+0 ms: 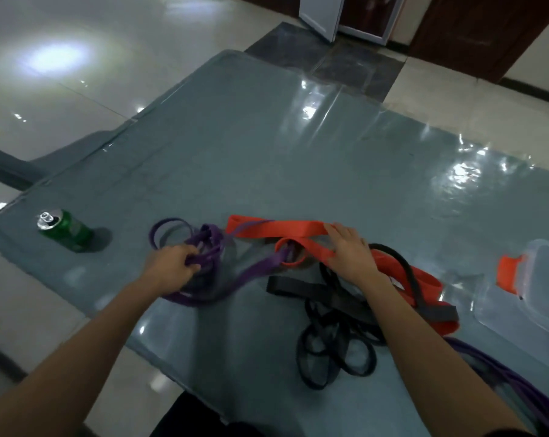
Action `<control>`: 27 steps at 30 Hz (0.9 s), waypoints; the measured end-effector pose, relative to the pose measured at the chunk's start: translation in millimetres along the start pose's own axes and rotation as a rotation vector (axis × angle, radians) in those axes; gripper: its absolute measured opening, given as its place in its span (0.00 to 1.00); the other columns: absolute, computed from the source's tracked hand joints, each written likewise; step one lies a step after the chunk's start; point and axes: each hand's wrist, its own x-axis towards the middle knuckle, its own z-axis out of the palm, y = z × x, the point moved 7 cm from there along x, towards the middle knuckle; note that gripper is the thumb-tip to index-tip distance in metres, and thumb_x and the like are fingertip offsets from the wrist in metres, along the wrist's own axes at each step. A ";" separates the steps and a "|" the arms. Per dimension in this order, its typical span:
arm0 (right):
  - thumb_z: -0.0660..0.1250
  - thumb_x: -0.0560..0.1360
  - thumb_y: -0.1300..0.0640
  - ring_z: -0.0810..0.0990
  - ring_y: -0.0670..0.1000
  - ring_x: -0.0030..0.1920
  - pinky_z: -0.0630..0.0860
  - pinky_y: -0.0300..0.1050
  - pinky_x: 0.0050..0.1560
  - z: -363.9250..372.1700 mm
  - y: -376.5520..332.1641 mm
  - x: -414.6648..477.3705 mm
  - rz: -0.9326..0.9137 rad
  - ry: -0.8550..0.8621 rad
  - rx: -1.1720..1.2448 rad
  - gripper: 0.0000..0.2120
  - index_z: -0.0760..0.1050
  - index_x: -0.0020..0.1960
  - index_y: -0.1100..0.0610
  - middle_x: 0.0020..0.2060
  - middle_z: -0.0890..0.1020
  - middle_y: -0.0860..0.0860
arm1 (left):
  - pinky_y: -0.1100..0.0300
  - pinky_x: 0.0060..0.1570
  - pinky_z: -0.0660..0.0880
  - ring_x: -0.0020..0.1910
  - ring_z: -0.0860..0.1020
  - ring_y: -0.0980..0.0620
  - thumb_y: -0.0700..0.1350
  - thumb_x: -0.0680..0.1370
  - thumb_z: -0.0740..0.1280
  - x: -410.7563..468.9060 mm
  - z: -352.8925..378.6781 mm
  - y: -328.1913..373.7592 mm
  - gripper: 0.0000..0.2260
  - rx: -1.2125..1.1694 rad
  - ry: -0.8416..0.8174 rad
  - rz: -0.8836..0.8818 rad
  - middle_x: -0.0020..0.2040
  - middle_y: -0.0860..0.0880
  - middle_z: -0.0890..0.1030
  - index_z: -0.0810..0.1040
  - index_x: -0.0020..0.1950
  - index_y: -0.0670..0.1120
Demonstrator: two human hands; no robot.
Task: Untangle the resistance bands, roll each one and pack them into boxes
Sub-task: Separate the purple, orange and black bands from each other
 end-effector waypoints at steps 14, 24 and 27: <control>0.68 0.74 0.51 0.77 0.57 0.60 0.63 0.50 0.55 10.3 -69.0 64.5 -0.183 -0.044 -0.106 0.18 0.75 0.64 0.48 0.57 0.82 0.52 | 0.50 0.64 0.70 0.67 0.73 0.43 0.59 0.78 0.65 4.4 45.9 57.2 0.32 0.167 -0.020 0.172 0.71 0.47 0.73 0.62 0.78 0.49; 0.71 0.72 0.61 0.75 0.43 0.36 0.73 0.42 0.41 -72.6 -49.8 32.1 -0.045 0.210 0.746 0.03 0.80 0.42 0.54 0.34 0.81 0.49 | 0.43 0.70 0.66 0.72 0.67 0.42 0.67 0.76 0.63 4.6 75.6 106.6 0.43 0.172 -0.036 0.254 0.76 0.47 0.65 0.46 0.82 0.51; 0.72 0.73 0.61 0.79 0.43 0.38 0.78 0.42 0.42 -98.0 -32.7 19.6 0.041 0.285 0.985 0.03 0.83 0.45 0.54 0.37 0.84 0.48 | 0.48 0.59 0.74 0.63 0.77 0.43 0.56 0.82 0.59 9.6 64.5 118.1 0.24 0.064 0.091 0.305 0.68 0.47 0.77 0.62 0.78 0.53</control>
